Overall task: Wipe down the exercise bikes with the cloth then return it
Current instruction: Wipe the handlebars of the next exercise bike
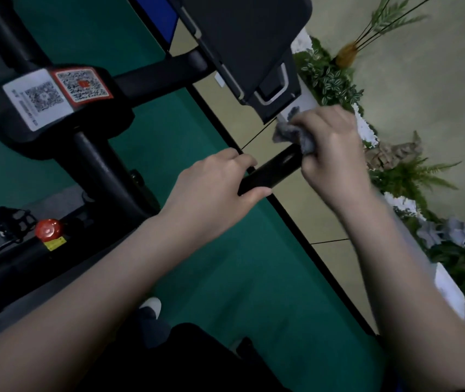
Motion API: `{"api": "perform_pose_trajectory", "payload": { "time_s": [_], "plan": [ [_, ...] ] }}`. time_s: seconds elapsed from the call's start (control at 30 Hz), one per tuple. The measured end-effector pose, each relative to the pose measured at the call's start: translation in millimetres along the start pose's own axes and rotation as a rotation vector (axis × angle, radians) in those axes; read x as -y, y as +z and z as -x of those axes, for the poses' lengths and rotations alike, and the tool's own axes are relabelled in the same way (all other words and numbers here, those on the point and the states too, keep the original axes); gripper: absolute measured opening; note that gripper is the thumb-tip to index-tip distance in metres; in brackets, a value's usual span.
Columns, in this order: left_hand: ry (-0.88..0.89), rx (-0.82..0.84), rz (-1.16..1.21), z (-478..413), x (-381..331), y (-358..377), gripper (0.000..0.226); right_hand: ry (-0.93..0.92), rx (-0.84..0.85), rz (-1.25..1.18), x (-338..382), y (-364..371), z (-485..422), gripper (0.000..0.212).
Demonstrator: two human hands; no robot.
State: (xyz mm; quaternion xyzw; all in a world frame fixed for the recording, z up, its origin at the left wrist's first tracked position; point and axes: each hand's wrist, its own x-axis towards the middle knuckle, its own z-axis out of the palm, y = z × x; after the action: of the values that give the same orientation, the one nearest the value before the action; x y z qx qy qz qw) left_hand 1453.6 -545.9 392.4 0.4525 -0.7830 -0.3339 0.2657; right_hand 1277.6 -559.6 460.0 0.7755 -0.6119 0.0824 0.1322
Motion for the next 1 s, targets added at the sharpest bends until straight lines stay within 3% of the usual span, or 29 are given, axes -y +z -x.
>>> {"api": "perform_pose_trajectory", "payload": {
  "time_s": [0.2,0.4,0.53,0.67,0.8,1.0],
  "plan": [
    [-0.005,0.093,0.013,-19,-11,7,0.046,0.018,-0.334,-0.131,-1,40,35,0.030],
    [-0.007,0.059,0.020,-26,-12,12,0.045,0.300,-0.722,-0.275,17,64,40,0.035],
    [0.004,0.025,0.042,-24,-11,15,0.042,0.360,-0.777,-0.390,29,75,45,0.031],
    [0.001,0.000,0.055,-22,-10,17,0.041,0.583,-0.965,-0.497,26,73,31,0.025],
    [0.006,-0.008,0.053,-22,-9,17,0.042,0.890,-1.092,-0.856,54,76,27,0.026],
    [0.001,-0.005,0.061,-22,-10,16,0.041,1.162,-0.987,-1.434,53,83,34,0.020]
  ]
}}
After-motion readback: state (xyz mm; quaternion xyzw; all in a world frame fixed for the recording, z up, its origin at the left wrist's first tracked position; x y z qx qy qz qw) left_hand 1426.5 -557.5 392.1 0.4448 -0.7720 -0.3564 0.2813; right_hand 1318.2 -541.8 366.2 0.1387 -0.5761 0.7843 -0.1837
